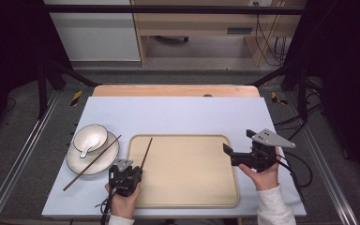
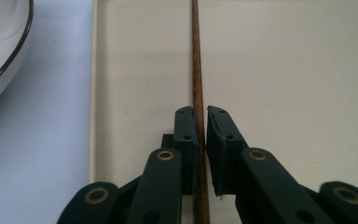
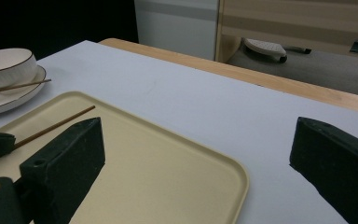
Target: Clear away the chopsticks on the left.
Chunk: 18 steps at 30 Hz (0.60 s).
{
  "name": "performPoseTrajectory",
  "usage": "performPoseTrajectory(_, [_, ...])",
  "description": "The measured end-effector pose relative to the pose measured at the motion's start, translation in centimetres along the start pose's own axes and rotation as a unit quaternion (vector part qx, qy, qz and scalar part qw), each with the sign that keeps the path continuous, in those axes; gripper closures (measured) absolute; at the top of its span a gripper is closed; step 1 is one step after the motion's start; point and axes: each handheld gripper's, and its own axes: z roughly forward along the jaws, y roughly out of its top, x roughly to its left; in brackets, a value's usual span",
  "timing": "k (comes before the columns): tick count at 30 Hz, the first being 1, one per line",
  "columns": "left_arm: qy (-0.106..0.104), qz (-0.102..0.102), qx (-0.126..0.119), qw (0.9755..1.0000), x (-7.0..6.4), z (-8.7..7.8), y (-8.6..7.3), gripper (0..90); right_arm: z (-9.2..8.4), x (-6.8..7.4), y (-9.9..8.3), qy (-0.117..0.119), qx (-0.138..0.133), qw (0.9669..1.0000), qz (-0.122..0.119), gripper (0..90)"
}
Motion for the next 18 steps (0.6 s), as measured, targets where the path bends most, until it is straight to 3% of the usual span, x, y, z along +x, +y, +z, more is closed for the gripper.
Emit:
performPoseTrajectory(4, [-0.005,0.008,-0.008,0.9999,0.1,-0.5,0.3,76.0,-0.1,0.0,0.0,-0.001,-0.002,1.0,0.003,3.6])
performPoseTrajectory(6, [-0.014,0.013,-0.019,0.9996,0.1,-0.9,0.7,72.5,-0.2,-0.1,0.1,-0.001,-0.004,1.0,0.004,3.6])
performPoseTrajectory(7, [-0.031,0.023,-0.028,0.9988,0.3,-1.5,1.3,70.5,-0.3,-0.1,0.1,-0.001,-0.005,1.0,0.004,3.6])
performPoseTrajectory(8, [-0.031,0.023,-0.028,0.9988,0.3,-1.5,1.3,68.9,-0.3,-0.1,0.1,-0.001,-0.005,1.0,0.004,3.6])
performPoseTrajectory(9, [-0.045,0.032,-0.044,0.9975,0.3,-2.0,1.9,66.9,-0.3,-0.2,0.1,-0.001,-0.006,1.0,0.003,3.6])
performPoseTrajectory(11, [-0.045,0.042,-0.049,0.9969,0.3,-2.3,2.3,65.0,-0.4,-0.2,0.1,-0.002,-0.006,1.0,0.004,3.6])
performPoseTrajectory(12, [-0.05,0.062,-0.058,0.9951,0.3,-2.8,3.0,60.1,-0.4,-0.2,0.2,-0.003,-0.007,1.0,0.006,3.6])
performPoseTrajectory(13, [-0.05,0.062,-0.058,0.9951,0.3,-2.8,3.0,57.8,-0.4,-0.2,0.2,-0.003,-0.007,1.0,0.006,3.6])
performPoseTrajectory(15, [-0.058,0.086,-0.067,0.9923,0.5,-3.6,3.9,53.7,-0.5,-0.3,0.2,-0.003,-0.01,0.9999,0.005,3.6])
performPoseTrajectory(18, [-0.068,0.097,-0.07,0.9906,0.8,-4.0,4.5,49.0,-0.6,-0.3,0.2,-0.003,-0.01,0.9999,0.006,3.6])
